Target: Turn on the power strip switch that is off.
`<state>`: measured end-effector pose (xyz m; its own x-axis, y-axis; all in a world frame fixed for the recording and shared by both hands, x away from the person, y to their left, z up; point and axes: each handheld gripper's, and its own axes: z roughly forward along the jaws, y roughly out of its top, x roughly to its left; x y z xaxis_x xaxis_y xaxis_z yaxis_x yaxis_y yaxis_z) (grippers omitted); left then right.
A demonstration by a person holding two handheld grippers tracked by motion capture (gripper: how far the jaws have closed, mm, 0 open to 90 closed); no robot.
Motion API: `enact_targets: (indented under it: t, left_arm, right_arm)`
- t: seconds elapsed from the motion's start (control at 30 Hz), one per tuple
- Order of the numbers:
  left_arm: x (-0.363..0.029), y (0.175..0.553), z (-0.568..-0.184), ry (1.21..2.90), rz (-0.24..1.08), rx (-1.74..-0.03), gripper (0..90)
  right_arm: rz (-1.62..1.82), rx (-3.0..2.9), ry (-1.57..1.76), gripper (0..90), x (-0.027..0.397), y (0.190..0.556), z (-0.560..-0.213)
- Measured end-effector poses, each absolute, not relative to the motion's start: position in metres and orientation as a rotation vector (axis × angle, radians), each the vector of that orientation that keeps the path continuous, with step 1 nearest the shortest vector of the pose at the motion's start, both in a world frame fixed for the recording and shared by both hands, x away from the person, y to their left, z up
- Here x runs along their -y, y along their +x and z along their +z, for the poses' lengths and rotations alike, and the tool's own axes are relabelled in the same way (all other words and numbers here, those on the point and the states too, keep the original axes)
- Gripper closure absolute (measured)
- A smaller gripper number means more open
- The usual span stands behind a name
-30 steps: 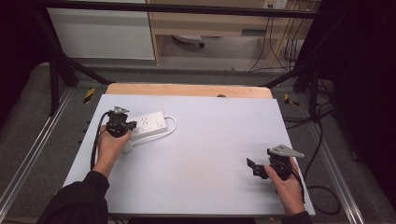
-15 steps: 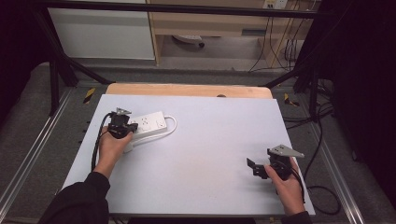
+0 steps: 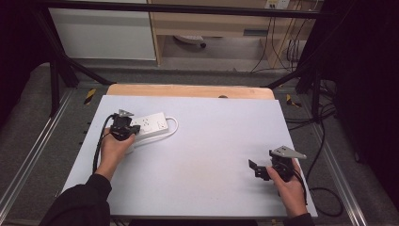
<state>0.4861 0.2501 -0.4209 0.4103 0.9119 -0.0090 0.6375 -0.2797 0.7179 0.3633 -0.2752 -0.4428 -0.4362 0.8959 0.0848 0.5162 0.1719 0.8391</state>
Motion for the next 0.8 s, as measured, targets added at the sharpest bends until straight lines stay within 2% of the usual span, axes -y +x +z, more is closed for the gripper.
enact_targets:
  t: [0.8]
  left_arm:
    - [-0.2516,0.4846,-0.4222,1.997,0.536,-1.327,90.0]
  right_arm:
    - [1.176,-2.029,1.33,3.2,0.2752,0.3633,-0.4429]
